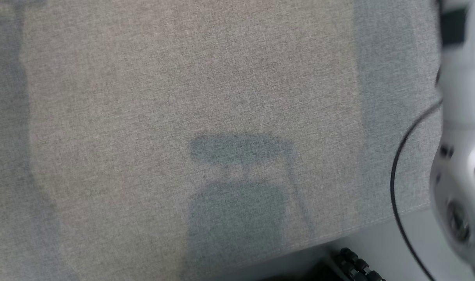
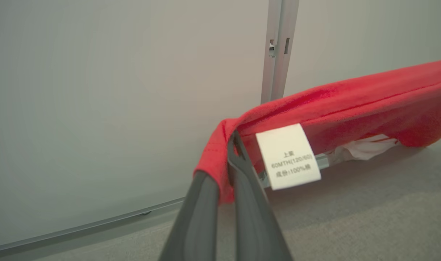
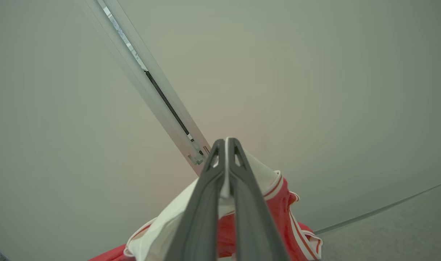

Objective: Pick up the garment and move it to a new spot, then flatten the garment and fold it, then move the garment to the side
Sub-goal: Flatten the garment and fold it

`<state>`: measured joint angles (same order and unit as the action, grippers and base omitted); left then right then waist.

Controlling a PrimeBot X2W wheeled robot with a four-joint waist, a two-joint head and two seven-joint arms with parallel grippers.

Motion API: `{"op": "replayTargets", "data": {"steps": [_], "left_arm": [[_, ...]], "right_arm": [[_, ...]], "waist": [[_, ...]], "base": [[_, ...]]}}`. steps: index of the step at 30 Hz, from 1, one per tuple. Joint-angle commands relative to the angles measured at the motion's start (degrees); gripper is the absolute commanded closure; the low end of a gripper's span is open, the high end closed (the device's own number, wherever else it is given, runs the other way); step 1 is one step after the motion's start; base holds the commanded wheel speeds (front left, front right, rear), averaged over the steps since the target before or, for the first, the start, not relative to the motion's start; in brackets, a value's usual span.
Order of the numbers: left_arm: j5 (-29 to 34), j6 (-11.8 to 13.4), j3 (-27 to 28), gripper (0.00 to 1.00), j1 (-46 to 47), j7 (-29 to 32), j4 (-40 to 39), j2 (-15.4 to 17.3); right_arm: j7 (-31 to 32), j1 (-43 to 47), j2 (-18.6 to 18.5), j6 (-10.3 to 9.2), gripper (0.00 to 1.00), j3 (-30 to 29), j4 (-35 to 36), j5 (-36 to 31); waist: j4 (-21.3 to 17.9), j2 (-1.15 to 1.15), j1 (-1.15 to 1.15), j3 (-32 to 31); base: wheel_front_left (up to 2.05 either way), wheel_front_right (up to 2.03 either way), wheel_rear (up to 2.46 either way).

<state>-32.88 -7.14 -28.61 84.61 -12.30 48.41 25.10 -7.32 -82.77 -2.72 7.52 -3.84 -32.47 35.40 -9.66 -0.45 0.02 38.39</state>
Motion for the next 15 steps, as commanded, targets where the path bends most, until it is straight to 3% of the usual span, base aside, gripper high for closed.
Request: {"op": "replayTargets", "data": {"steps": [1,9,10,15], "left_arm": [[-0.84,-0.26,-1.29,1.0,-4.7,-1.34,0.63,0.84],[-6.22,-0.25,-6.48,1.0,-25.78,-2.91,-7.08,3.74],[-7.45,-0.25,-6.8,1.0,-31.19,-2.88,-9.59,3.43],[-8.08,1.47,-8.75,1.0,-46.1,-2.76,-16.26,2.93]], "right_arm": [[-1.29,6.27,-0.92,-0.06,1.0,1.53,2.2,2.47],[-3.22,36.91,-5.34,-0.04,1.0,5.79,13.25,10.35],[-3.45,43.82,-6.23,-0.08,1.0,5.96,15.63,11.65],[-2.27,59.55,-8.56,-0.08,1.0,7.72,20.6,11.76]], "waist": [[0.0,0.45,-0.02,-0.45],[1.23,0.45,-0.02,-6.04],[1.66,0.45,-0.02,-8.63],[2.46,0.45,-0.02,-15.59]], "base": [[0.0,0.0,0.0],[0.0,0.0,0.0],[0.0,0.0,0.0],[0.0,0.0,0.0]]}}
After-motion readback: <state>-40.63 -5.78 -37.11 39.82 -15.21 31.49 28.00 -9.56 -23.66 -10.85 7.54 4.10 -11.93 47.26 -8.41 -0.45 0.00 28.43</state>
